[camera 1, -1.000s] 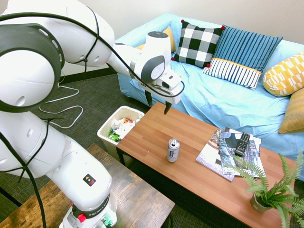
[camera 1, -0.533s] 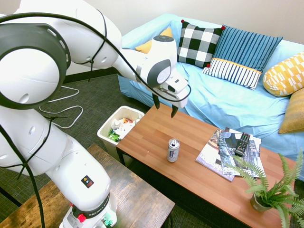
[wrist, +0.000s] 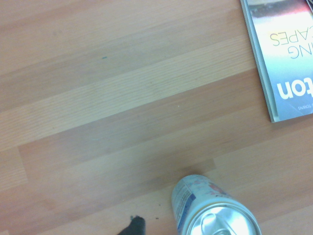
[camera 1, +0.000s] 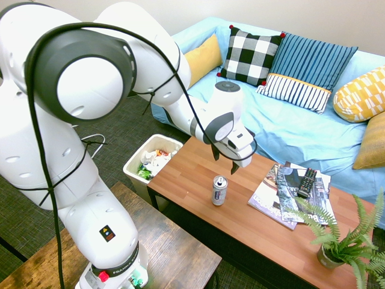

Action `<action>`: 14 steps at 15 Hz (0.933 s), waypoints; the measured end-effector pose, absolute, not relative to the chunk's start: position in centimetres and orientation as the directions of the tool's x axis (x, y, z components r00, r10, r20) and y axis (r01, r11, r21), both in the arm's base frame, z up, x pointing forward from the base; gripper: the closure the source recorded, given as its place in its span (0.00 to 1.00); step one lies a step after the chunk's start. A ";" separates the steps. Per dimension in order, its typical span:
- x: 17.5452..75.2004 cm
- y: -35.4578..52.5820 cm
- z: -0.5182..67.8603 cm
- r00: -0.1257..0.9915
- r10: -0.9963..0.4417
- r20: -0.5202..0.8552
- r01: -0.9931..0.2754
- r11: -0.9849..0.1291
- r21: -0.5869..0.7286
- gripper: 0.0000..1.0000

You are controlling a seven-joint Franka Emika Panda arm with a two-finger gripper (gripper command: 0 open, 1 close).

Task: Throw the can in the trash bin

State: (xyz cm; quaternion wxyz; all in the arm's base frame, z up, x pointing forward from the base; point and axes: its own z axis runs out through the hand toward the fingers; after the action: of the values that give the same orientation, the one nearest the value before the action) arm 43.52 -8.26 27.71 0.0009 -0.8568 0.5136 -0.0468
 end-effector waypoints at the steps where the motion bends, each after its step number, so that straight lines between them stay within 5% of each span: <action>1: 43.5 -8.6 26.8 0.462 -0.884 0.070 -0.884 -0.466 -0.051 0.00; 14: 43.6 -9.1 23.5 0.451 -0.891 0.047 -0.889 -0.453 -0.067 0.00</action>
State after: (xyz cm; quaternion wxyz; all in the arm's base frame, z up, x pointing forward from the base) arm 43.63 -9.08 23.48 0.0165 -0.8516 0.5225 -0.0376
